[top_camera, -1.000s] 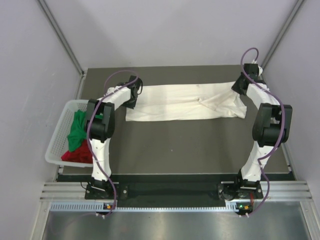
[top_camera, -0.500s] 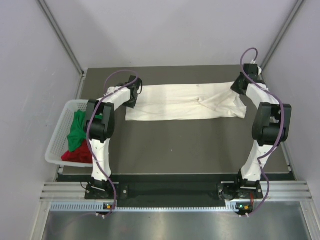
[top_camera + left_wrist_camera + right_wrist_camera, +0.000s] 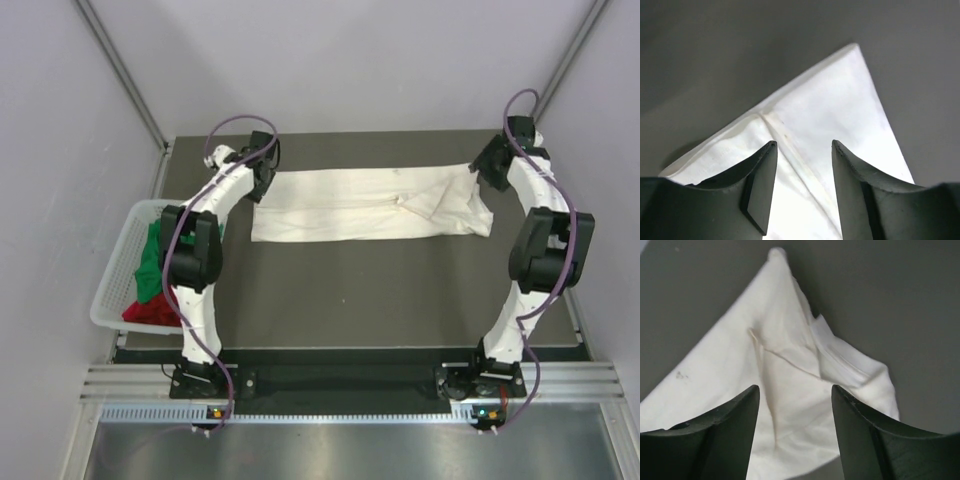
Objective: Fold and stack the t-shirts
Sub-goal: Fold the tshirt
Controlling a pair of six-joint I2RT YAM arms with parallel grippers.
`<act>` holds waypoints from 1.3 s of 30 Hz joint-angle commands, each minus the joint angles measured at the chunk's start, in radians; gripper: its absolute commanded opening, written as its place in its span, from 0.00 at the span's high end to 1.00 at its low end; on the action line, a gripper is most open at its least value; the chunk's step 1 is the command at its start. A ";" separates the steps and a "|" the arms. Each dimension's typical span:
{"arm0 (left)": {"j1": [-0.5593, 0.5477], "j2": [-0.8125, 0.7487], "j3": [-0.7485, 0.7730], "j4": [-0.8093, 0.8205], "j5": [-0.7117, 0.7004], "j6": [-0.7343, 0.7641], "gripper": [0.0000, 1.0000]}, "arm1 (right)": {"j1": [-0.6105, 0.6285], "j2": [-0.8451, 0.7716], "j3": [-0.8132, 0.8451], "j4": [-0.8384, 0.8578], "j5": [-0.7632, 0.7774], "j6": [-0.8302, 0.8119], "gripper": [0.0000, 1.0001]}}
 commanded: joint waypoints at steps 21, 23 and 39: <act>-0.039 -0.064 -0.364 0.334 0.577 0.592 0.50 | -0.182 -0.246 -0.508 0.057 -0.076 0.204 0.45; -0.039 -0.048 -0.358 0.306 0.528 0.592 0.50 | -0.183 -0.232 -0.531 0.088 -0.109 0.233 0.47; -0.040 0.006 -0.323 0.130 0.282 0.549 0.50 | -0.193 -0.157 -0.557 0.129 -0.048 0.253 1.00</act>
